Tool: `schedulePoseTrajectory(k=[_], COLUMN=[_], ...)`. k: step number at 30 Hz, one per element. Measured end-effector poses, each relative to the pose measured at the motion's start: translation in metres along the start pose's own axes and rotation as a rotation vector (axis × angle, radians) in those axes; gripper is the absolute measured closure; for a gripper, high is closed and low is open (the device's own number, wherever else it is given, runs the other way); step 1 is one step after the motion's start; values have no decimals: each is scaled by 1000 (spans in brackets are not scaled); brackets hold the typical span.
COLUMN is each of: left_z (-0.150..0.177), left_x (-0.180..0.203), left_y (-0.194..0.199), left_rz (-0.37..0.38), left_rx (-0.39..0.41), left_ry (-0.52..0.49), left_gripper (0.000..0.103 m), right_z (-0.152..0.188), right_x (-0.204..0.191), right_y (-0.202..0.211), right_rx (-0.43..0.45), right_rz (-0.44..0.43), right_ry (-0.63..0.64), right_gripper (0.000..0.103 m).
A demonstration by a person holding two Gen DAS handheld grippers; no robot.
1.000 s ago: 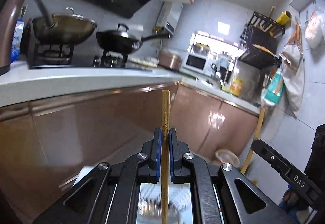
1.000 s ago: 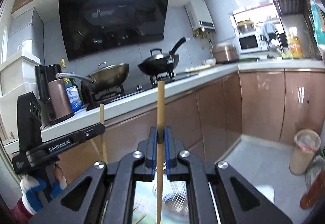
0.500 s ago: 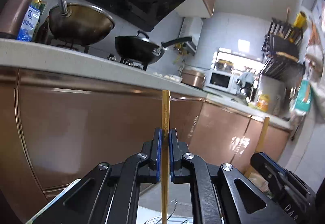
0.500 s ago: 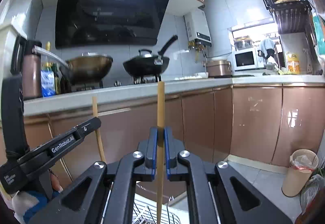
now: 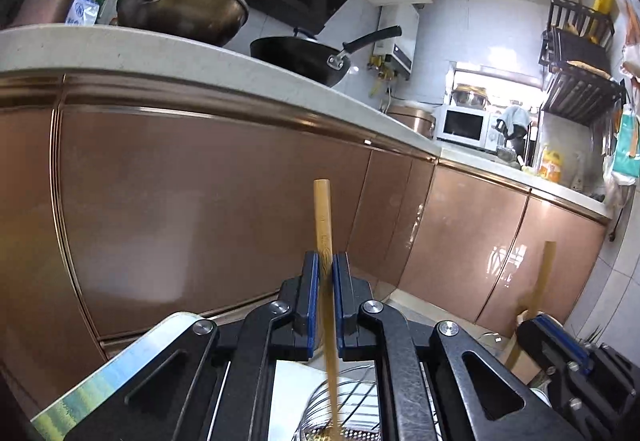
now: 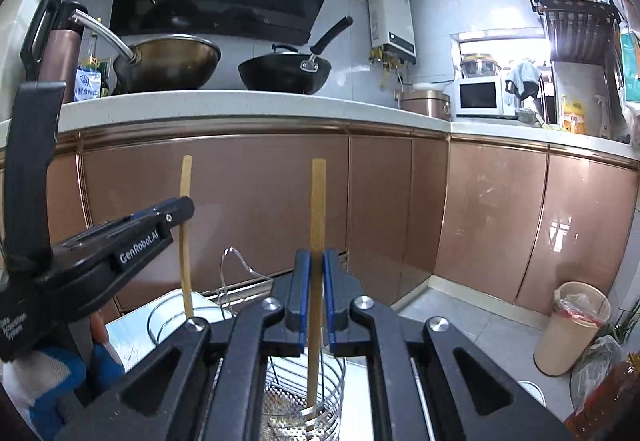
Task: Organize utensils
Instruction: 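Lower the chopsticks into the wire holder and open both tools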
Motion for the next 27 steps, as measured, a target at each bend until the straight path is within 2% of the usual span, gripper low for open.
schedulePoseTrajectory(k=[8,14,16,17,18,24,27], left_z=[2,-1,-1,-1,-1,-3,-5], left_x=[0,-4,-6,-6,-7,-13,-19], left_y=[7,9,10,10,11,22,31], left_rz=[-8,-5,6,5,4,4,3], left_rx=[-23,-71,-89,-93,-96,-103,-99], left_ry=[-45,-52,-51,-53,-55,-58,-63], left_gripper=[94,94,87,76,70,59,57], right_z=[-2,-1,0,1,2,3,5], right_x=[7,15,19,21,22,23,20], right_y=[5,9,10,10,11,18,24], right_rx=[-17,-37,-52,-59,-67,-90,-98], right_rz=[2,-3,0,-1,-3,12,10], right_ry=[-21,-56,-75,-81,-88,-102,-101], right_gripper=[96,95,95,95,95,92,92])
Point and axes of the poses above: each gripper's, at about its wrist camera, not at the fingertips, and y roughly against the way its jaws point, x to its right, z to its underside, the point moved 2 cm from there along -y, roughly the way its jaws point, and after that the axes turned 7 degrees about -z, right-handed, at the moved point
